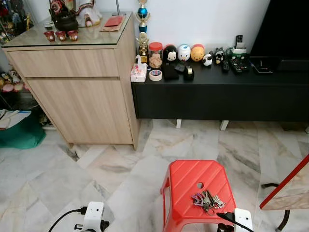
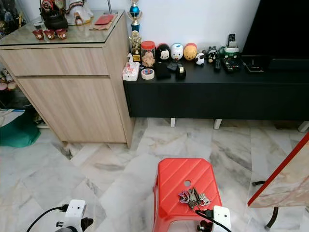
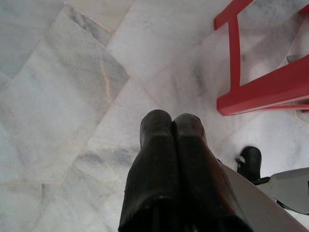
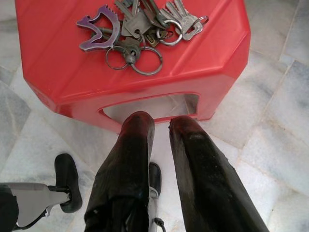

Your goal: Hang keys on a hook

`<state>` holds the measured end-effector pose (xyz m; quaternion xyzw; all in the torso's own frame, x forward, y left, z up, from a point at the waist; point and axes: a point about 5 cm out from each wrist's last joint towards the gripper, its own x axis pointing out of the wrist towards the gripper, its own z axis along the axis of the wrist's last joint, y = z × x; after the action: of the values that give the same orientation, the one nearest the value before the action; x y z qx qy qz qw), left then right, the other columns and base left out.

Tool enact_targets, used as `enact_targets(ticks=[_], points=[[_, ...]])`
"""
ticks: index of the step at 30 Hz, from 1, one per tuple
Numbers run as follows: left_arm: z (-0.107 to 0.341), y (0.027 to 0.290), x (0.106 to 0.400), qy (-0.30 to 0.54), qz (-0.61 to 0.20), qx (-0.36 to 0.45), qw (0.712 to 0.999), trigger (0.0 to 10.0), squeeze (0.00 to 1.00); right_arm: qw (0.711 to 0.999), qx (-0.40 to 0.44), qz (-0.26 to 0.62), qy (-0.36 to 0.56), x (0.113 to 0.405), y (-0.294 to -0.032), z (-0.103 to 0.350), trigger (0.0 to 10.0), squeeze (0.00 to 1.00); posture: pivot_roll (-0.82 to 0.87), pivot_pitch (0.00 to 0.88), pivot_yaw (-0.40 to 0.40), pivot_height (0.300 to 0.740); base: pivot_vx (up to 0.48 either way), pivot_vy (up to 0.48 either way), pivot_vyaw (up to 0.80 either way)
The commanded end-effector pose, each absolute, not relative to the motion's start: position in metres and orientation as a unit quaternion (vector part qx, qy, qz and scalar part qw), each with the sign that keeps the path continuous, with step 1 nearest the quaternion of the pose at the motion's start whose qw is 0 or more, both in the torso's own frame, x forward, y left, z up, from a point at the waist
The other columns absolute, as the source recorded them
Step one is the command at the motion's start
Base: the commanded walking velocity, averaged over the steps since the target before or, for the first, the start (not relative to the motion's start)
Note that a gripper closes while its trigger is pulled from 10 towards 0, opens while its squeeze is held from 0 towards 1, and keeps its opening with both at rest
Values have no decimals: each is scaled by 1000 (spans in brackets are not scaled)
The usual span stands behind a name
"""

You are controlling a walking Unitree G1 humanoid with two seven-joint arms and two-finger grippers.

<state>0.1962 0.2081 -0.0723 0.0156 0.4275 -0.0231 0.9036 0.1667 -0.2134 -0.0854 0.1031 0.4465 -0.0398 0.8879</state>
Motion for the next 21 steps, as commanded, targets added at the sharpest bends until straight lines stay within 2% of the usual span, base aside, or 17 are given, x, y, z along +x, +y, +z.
enact_targets(ticks=[1, 7, 11, 15, 21], points=[[-74, 210, 193, 434, -23, 15, 901, 10000, 0, 887, 100, -34, 450, 165, -213, -86, 10000, 0, -15, 0, 7, 740, 0, 0, 0], [-66, 211, 204, 397, -18, 21, 917, 10000, 0, 894, 98, -35, 436, 171, -214, -83, 10000, 0, -18, 0, 4, 740, 0, 0, 0], [-50, 215, 225, 333, -3, 13, 943, 10000, 0, 918, 99, -25, 383, 188, -216, -72, 10000, 0, -15, 0, 0, 740, 0, 0, 0], [-30, 216, 246, 261, -10, 23, 965, 10000, 0, 936, 86, -5, 340, 207, -191, -64, 10000, 0, -16, 0, -5, 740, 0, 0, 0], [1, 208, 270, 146, -37, 19, 988, 10000, 0, 970, 66, -2, 232, 239, -183, -37, 10000, 0, -29, 0, -1, 740, 0, 0, 0]])
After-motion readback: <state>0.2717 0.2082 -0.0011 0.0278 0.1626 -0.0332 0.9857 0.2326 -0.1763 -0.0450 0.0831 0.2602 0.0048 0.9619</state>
